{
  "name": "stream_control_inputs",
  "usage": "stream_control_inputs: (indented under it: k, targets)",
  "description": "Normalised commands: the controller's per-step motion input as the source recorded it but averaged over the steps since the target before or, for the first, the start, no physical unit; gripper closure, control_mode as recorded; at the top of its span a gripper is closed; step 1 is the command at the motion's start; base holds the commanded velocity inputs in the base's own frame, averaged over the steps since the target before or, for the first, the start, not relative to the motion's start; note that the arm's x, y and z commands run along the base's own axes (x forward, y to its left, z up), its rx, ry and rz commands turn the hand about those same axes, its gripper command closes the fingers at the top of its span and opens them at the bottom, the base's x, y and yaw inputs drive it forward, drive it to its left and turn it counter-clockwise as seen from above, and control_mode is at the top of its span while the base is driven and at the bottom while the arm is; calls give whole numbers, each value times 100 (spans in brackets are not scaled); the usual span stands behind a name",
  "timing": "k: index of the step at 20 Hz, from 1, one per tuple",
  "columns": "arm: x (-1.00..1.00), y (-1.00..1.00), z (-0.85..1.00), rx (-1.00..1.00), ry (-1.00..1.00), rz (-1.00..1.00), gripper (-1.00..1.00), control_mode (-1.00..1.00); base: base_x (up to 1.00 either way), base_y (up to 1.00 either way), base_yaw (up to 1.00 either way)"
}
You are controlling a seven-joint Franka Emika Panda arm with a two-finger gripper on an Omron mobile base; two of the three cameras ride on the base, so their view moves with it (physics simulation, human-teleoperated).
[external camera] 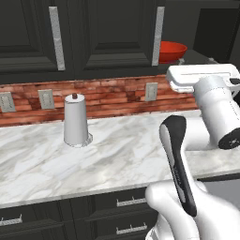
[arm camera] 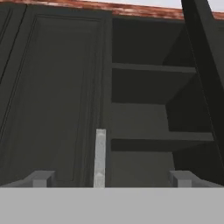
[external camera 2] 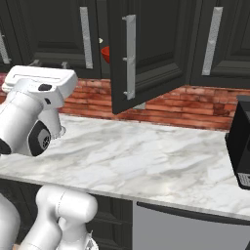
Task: Move the bowls from the cabinet to the plates on the dining table.
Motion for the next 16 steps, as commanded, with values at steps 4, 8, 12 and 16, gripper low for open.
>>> stream_control_inputs:
  k: [4, 8, 12, 16]
  targets:
    - [29, 2, 0, -5, 1, -15, -100, -100, 0, 0, 0]
    - [32, -11, -1, 0, 1, -10, -100, -100, 0, 0, 0]
    - [32, -13, -1, 0, 1, -8, -100, -100, 0, 0, 0]
    - [28, -15, -1, 0, 0, -7, -100, -100, 0, 0, 0]
